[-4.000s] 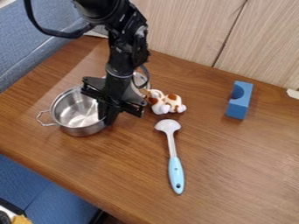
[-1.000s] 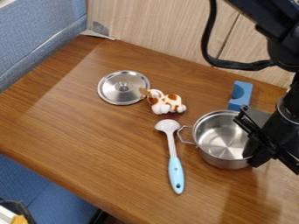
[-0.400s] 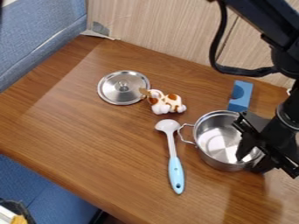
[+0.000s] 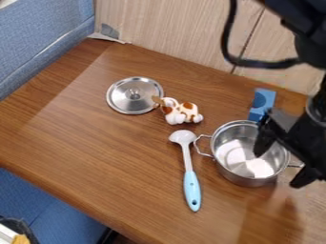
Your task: Moved the silver pot to the middle right of the table.
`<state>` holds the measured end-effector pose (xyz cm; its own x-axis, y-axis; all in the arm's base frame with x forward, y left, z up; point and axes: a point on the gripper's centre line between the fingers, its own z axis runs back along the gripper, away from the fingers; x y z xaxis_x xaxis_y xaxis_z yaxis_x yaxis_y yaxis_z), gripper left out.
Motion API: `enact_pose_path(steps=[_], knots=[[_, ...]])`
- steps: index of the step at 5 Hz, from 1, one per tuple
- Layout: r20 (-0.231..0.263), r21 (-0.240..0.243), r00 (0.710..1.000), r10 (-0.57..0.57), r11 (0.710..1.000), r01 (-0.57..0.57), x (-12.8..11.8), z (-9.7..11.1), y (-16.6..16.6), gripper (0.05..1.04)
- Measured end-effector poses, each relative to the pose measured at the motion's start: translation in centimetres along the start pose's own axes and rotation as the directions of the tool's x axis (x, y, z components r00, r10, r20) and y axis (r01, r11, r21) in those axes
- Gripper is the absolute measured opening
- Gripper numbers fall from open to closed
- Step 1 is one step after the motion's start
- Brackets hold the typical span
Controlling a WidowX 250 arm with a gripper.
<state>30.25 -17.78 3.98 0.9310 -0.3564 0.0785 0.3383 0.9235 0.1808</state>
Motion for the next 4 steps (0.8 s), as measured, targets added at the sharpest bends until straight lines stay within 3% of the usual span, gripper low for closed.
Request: enact_pose_path(steps=[2, 3, 4], knots=[[0.112, -0.085, 0.987, 0.114, 0.991, -0.105, 0.1, 5.5, 3.6, 1.001], [0.156, -0.168, 0.962, 0.223, 0.966, -0.196, -0.6, 6.9, 5.7, 1.001], [0.201, -0.242, 0.943, 0.267, 0.946, -0.217, -1.2, 7.8, 6.1, 1.001]])
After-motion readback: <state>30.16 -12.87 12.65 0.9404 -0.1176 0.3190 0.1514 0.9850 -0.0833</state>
